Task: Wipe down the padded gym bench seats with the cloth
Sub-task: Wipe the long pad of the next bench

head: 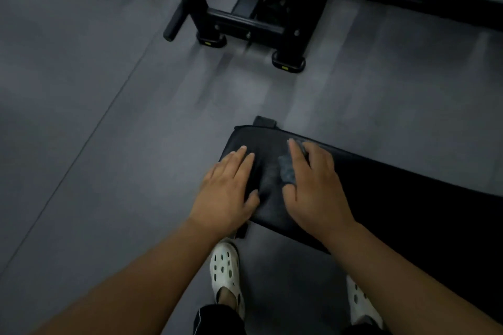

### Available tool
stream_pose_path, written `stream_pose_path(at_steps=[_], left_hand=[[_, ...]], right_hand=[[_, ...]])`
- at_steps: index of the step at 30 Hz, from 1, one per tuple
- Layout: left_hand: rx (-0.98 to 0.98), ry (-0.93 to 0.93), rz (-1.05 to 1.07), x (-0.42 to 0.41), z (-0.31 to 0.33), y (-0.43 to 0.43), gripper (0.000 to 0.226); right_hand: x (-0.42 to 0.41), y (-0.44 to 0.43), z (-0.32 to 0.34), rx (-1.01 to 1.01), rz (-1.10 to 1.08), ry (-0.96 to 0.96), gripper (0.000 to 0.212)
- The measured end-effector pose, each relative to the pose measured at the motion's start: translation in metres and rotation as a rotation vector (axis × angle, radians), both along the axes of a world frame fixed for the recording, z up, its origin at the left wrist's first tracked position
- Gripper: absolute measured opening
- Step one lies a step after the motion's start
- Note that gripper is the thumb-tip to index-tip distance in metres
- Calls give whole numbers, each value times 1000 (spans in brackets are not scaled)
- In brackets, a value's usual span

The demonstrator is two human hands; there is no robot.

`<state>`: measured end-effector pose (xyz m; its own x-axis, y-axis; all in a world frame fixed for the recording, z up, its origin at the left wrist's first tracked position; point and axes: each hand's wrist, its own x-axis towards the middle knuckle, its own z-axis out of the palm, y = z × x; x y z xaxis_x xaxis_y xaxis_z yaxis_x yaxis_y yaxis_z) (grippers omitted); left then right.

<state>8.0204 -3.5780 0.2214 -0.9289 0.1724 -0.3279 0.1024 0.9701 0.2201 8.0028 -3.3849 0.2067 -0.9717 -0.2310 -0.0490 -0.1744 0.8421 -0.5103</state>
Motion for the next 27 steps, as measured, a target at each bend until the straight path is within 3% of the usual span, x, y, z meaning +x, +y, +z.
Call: stream_pose_path(at_steps=[4,8,11,17,22,24,27], left_hand=[[28,-7,-51,-26,-54,-46,75],[74,-20,-36,-34,-107,-80,73],[113,9,-21,-37,-141,-93,70],[227,163,9,-46,-187,-100,64],[325,203,24,-41,-199,-105,70],[344,219,-25,-35,-205,-104,72],[383,277,-44,-38,-214,-102,71]], right_hand=[[-26,-54,-61,99,-102,-27,75],[-18,-106,-139,187,47,-186,74],[-24,-119,-177,227,31,-160,75],[-75,-137,-190,212,26,1,67],[20,-99,-186,163,417,41,47],[-3,-89,-187,108,353,29,45],[-71,-111,-190,227,147,61,61]])
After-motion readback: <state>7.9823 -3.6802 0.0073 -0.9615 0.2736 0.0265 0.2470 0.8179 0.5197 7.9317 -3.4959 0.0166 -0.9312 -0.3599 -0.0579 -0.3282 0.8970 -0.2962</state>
